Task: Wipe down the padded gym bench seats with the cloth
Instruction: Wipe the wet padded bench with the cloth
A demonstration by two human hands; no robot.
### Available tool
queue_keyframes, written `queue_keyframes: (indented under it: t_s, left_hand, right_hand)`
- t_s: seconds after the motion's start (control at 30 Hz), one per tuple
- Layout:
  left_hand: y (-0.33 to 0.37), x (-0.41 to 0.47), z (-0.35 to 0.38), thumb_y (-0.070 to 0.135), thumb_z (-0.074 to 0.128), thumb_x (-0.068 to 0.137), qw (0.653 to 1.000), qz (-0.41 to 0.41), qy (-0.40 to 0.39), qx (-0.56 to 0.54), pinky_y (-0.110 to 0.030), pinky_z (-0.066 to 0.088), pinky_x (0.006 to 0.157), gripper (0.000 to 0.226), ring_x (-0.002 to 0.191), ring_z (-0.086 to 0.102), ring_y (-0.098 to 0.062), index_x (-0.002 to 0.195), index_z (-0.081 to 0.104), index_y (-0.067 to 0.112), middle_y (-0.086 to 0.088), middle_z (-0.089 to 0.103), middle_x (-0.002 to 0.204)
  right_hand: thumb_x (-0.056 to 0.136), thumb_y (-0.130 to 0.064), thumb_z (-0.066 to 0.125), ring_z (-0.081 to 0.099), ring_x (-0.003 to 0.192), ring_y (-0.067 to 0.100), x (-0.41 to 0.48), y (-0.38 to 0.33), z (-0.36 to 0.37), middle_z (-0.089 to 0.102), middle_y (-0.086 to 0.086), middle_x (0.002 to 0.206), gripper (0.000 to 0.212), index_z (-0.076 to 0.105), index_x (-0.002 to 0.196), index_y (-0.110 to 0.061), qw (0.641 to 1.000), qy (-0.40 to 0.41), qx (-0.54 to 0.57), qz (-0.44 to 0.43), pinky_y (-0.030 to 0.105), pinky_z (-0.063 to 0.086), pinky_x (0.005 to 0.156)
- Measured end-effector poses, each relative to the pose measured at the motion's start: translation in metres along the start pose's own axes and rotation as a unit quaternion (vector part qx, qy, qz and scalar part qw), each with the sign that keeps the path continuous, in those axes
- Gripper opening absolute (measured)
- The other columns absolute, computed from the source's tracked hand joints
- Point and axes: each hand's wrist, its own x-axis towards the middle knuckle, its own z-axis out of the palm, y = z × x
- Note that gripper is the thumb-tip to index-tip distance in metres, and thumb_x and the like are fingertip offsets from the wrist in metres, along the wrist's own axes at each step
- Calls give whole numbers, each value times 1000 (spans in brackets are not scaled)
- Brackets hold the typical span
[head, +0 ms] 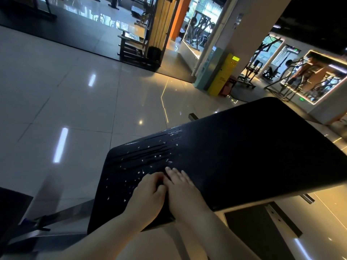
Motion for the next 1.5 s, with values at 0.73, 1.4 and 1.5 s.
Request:
queue_keyframes:
  t_s: [0.73, 1.4, 1.5]
  left_hand:
    - [13, 37, 60, 56, 16, 100, 961, 23, 68, 266, -30, 33, 103, 58, 117, 34, -16, 149, 23, 25, -2, 28, 132]
    - [44, 76, 82, 38, 26, 96, 939, 260, -51, 219, -48, 11, 124, 62, 151, -16, -7, 157, 15, 33, 24, -6, 164]
    - [35, 46, 76, 32, 32, 101, 902, 336, -99, 252, -43, 13, 121, 55, 153, -12, -13, 156, 25, 34, 22, -3, 165]
  right_hand:
    - [100, -1, 51, 39, 124, -23, -45, 108, -74, 56, -13, 142, 40, 63, 131, -23, 975, 60, 215, -18, 7, 28, 112]
    - [102, -1, 42, 32, 142, -2, -22, 133, -64, 38, -13, 157, 54, 43, 150, -25, 955, 190, 216, 77, 14, 26, 114]
    - [103, -4, 40, 24, 149, 3, -25, 131, -66, 31, -17, 160, 55, 38, 153, -29, 960, 161, 214, 77, 31, 30, 120]
